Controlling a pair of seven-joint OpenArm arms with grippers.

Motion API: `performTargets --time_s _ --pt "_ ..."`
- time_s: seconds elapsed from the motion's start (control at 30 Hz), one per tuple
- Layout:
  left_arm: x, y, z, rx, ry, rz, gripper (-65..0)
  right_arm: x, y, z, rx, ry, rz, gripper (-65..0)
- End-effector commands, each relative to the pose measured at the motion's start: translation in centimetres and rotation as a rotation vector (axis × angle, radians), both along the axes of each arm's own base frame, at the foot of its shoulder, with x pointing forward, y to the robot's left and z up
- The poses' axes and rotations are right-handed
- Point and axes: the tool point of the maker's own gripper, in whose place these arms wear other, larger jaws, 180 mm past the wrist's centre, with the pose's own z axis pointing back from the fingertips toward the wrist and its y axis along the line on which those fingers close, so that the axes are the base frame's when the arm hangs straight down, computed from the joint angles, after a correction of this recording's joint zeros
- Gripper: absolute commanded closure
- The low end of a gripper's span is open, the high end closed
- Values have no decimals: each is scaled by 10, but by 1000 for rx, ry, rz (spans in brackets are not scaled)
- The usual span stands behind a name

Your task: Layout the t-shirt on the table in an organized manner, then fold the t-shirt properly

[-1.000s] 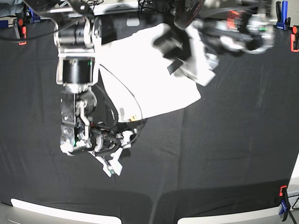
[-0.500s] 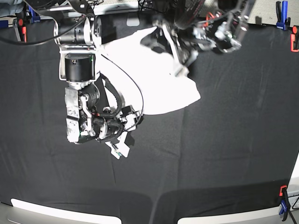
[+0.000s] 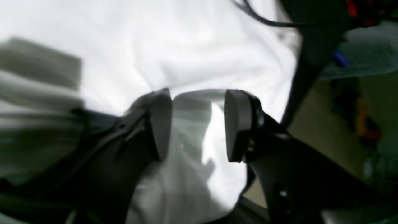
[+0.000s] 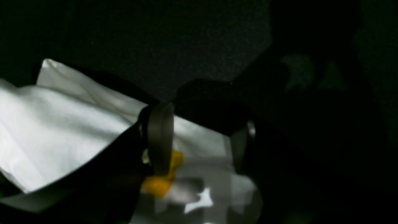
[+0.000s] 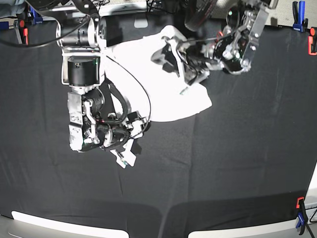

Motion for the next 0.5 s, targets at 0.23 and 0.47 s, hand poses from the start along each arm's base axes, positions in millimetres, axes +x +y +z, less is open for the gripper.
performTargets --time_s 0.23,0.47 --pt "17 13 -34 50 76 31 -262 13 -40 10 -69 -41 -23 -282" --pt "71 31 -26 177 -60 23 -262 -4 -52 -6 -88 1 -32 -282"
